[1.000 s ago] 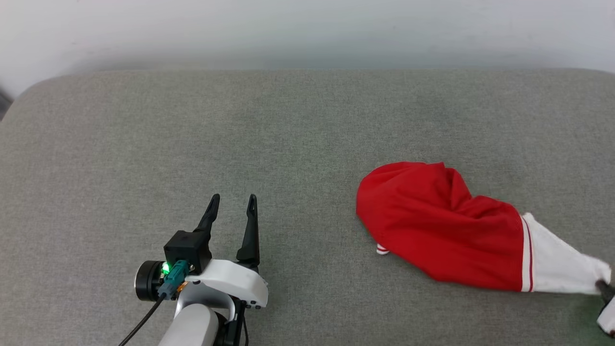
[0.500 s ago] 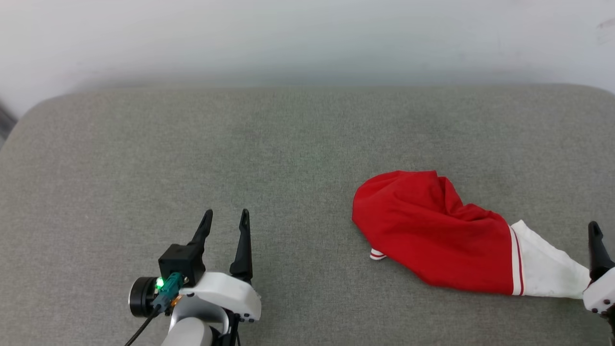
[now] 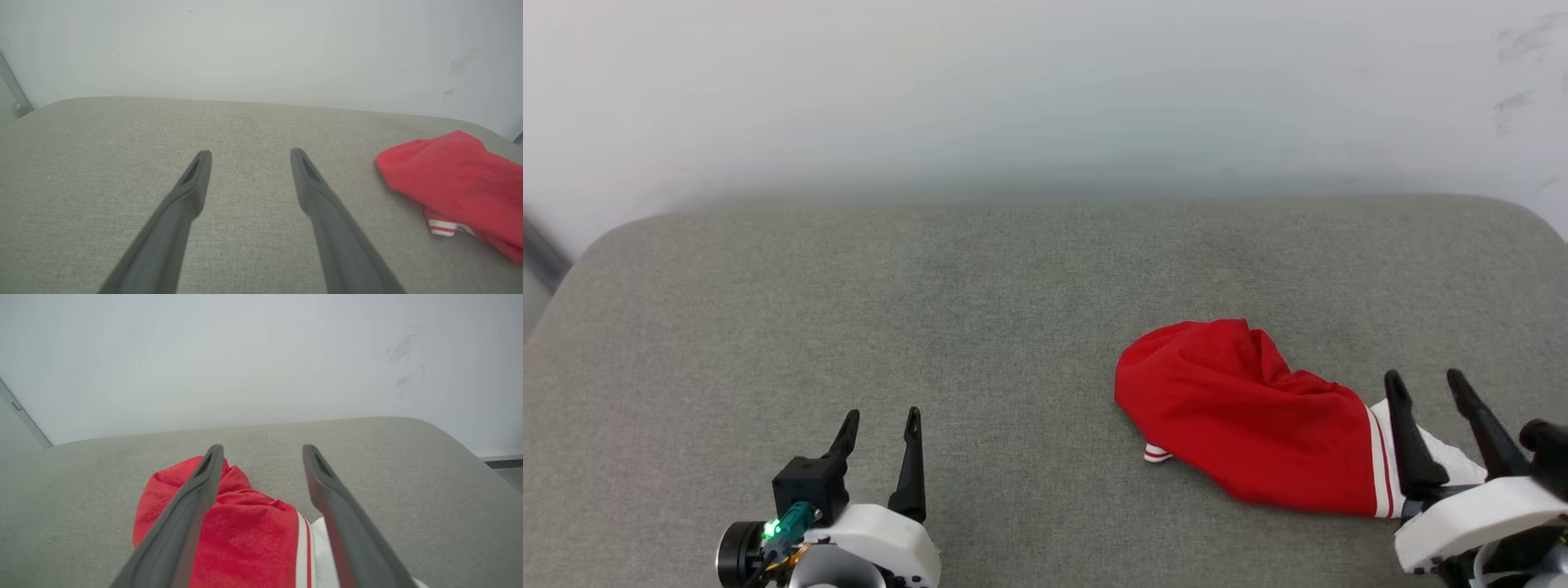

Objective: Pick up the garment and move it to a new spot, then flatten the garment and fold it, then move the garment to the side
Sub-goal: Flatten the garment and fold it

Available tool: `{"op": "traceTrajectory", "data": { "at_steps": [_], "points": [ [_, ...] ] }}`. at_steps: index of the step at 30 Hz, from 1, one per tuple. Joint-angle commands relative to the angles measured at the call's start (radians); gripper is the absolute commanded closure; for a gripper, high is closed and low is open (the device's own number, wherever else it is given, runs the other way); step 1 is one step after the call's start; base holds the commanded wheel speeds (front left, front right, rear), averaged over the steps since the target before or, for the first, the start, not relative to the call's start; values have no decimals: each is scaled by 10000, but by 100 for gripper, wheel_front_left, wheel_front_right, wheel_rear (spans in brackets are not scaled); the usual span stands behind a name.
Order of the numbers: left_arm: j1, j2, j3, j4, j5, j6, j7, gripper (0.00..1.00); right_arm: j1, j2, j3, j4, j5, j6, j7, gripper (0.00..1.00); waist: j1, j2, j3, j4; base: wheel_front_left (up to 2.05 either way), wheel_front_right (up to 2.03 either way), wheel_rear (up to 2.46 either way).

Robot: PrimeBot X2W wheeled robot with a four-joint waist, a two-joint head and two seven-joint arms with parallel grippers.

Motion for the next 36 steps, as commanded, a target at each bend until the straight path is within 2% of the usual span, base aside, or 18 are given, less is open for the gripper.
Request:
{"op": "traceTrajectory", "data": {
  "at_steps": [1,9,12,16,19,26,36],
  "points": [
    [120,64,-1,-52,-21,29,34,0,236,101,119,-281,-83,-3,108,0,1,0,-56,-40,0,0,0],
    [182,206,-8,-271,25,238,244,0,1078,521,451,-1716,-174,-3,641,0,1,0,-3,-261,0,0,0],
    [-303,220,-108,-435,117,275,489,0,1134,572,506,-2111,-247,-3,757,0,1,0,297,-433,0,0,0],
    [-1253,201,-513,-498,376,104,1175,0,877,564,517,-2605,-334,-3,903,0,1,0,705,-762,0,0,0],
    [-2248,110,-911,-501,567,-152,1832,0,664,529,557,-2848,-340,-3,950,0,1,0,1044,-1102,0,0,0],
    [-4270,-134,-1916,174,602,-1154,4117,0,176,463,731,-2825,-199,-3,809,0,1,0,1889,-1909,0,0,0],
    [-5517,-40,-2681,1868,230,-1953,7753,0,-273,609,875,-2454,-2,-3,306,0,1,0,2916,-2622,0,0,0]
  ]
}}
